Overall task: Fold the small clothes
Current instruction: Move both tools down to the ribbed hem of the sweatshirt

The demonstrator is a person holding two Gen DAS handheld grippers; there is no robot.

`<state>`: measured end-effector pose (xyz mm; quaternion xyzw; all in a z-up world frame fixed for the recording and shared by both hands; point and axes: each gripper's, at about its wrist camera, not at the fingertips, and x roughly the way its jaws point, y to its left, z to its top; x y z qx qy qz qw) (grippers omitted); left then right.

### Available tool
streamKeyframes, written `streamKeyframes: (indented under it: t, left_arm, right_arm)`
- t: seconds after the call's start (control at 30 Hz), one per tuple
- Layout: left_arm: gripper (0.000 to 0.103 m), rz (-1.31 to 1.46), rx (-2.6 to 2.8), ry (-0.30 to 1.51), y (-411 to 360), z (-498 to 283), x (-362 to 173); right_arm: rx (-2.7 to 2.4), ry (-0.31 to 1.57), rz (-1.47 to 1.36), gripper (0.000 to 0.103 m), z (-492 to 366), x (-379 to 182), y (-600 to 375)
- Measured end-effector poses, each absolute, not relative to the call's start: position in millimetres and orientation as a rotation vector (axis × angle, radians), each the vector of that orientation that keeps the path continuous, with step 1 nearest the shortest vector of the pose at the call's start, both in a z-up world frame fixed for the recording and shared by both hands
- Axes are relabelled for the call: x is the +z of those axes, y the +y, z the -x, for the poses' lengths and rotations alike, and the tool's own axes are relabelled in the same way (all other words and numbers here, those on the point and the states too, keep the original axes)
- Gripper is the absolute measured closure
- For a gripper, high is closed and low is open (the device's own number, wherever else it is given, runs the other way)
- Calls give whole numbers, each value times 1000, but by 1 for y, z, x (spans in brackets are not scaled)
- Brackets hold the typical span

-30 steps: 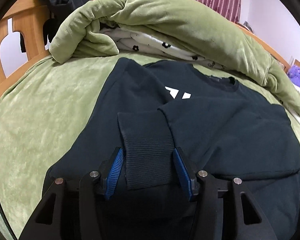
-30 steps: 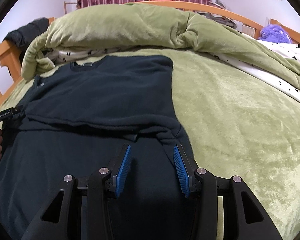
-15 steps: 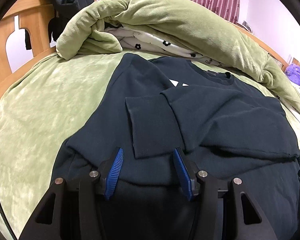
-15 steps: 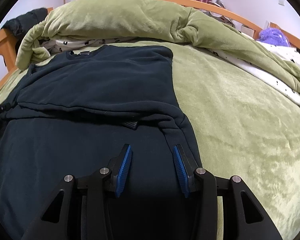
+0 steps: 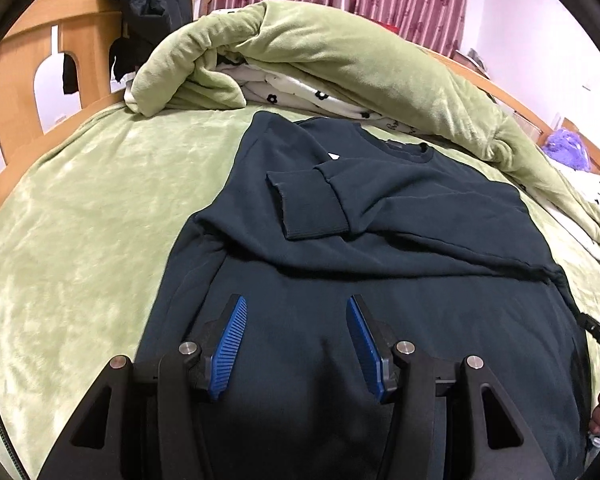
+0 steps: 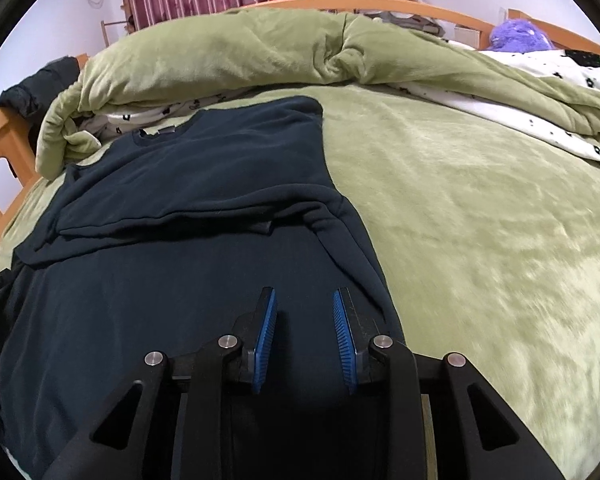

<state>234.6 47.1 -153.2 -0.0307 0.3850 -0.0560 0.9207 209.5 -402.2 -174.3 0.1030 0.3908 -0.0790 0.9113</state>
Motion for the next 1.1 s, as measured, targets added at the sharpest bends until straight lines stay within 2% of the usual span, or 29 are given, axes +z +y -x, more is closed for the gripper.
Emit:
streamKeyframes:
  t: [0.57, 1.1]
  left_arm:
    - [52, 57, -112, 751, 72, -136, -138]
    - [50, 143, -125, 855, 138, -71, -177]
  right_arm:
    - [-165, 767, -35, 73, -93, -152, -340]
    - [-137, 908, -274, 73, -29, -160, -355]
